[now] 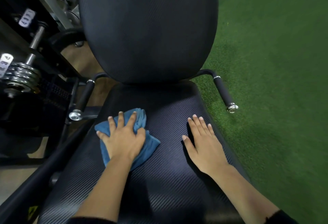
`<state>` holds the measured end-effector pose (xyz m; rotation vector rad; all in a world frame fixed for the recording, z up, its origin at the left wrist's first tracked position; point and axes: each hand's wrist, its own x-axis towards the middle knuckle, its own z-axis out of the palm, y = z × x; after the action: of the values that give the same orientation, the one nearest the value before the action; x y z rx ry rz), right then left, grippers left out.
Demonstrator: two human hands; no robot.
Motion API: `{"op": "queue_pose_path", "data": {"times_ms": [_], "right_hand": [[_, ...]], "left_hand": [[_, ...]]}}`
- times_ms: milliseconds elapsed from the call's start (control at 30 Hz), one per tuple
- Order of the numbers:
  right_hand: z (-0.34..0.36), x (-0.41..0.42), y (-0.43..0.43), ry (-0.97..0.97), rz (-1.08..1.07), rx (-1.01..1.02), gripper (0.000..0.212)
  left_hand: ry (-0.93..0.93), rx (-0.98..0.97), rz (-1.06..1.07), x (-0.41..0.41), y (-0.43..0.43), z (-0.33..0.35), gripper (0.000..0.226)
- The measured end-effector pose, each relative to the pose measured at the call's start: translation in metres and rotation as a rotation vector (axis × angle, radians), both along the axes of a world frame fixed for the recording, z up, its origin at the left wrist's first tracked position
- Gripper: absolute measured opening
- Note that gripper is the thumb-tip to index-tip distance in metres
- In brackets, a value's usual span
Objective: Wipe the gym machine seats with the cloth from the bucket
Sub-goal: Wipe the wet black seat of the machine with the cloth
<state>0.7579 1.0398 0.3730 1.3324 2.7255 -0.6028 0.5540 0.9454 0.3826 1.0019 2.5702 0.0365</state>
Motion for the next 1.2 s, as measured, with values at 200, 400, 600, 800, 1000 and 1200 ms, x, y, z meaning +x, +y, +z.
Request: {"op": "queue_pose_path", "data": {"times_ms": [200,400,600,800,1000,1200], "right_hand": [[-0.004,0.007,-0.004,0.008,-0.022,-0.02,0.077],[0.001,0.012,-0.006,-0.014,-0.018,-0.021,0.078],[0.005,0.026,-0.012,-0.019,-0.038,-0.013,0.077],[0.012,0.042,-0.028,-0.052,-0.082,-0.025,0.078],[0.017,0.031,-0.046,-0.02,-0.078,-0.015,0.078],[0.021,0.022,-0.06,-0.026,-0.071,0.013,0.078]], "left_hand": [[-0.011,-0.015,-0.297,0.058,-0.009,0.009,0.074],[-0.026,0.063,-0.11,0.003,-0.03,0.006,0.069],[-0.05,0.038,-0.133,0.035,0.004,0.01,0.058],[-0.096,0.178,-0.379,0.072,-0.054,0.025,0.065],[-0.043,0.123,-0.166,0.014,-0.074,0.021,0.07],[-0.068,0.104,-0.242,0.044,-0.034,0.02,0.056]]}}
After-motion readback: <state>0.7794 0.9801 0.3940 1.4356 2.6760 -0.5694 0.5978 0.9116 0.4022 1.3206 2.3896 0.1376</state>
